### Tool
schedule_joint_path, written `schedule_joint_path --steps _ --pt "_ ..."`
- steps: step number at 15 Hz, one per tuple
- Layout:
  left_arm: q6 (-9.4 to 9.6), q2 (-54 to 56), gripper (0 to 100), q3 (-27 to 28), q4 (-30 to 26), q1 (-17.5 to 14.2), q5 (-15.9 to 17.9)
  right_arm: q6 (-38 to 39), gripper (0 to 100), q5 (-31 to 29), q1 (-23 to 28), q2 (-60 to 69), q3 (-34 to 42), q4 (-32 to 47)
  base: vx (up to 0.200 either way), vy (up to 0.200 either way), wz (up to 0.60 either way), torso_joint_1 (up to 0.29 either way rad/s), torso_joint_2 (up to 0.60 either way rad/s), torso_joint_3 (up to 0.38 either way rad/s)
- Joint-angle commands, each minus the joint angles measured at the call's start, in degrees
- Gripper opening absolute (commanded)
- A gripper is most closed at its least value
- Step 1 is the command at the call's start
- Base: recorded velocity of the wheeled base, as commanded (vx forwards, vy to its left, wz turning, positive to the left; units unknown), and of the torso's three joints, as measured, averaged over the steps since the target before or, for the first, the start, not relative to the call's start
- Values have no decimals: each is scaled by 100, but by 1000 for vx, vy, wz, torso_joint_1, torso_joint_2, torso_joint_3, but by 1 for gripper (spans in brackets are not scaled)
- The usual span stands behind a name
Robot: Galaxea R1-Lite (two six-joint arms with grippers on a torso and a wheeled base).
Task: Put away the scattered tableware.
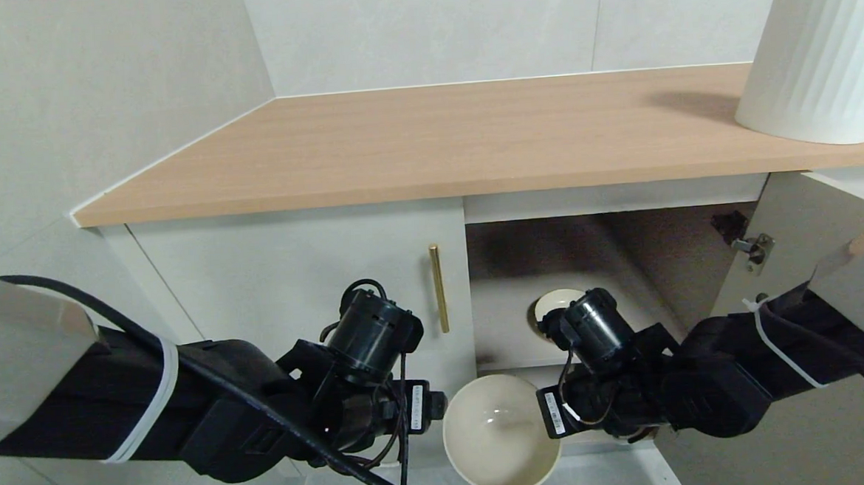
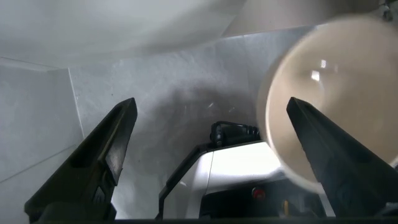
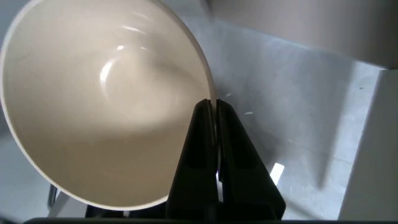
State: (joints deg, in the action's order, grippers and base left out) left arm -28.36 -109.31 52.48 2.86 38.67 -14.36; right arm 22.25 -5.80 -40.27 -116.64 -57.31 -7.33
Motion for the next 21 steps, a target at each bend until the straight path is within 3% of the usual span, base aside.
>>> schedule_joint_path --steps 1,7,12,16,21 --pt "-3 -11 100 -1 4 0 3 8 0 -26 177 -61 -79 -6 0 0 0 0 0 0" --pt "-3 -20 100 -1 4 0 -5 87 0 -395 1170 -280 -615 -85 0 0 0 0 0 0" --pt "-3 -20 100 -10 4 0 3 737 0 -422 1451 -412 -940 -410 0 0 0 0 0 0" --pt "-3 -20 100 -10 4 0 3 869 0 -677 1706 -693 -1010 -1236 0 0 0 0 0 0" --pt "-3 -29 100 -10 4 0 3 930 0 -756 1996 -834 -1221 -1219 0 0 0 0 0 0"
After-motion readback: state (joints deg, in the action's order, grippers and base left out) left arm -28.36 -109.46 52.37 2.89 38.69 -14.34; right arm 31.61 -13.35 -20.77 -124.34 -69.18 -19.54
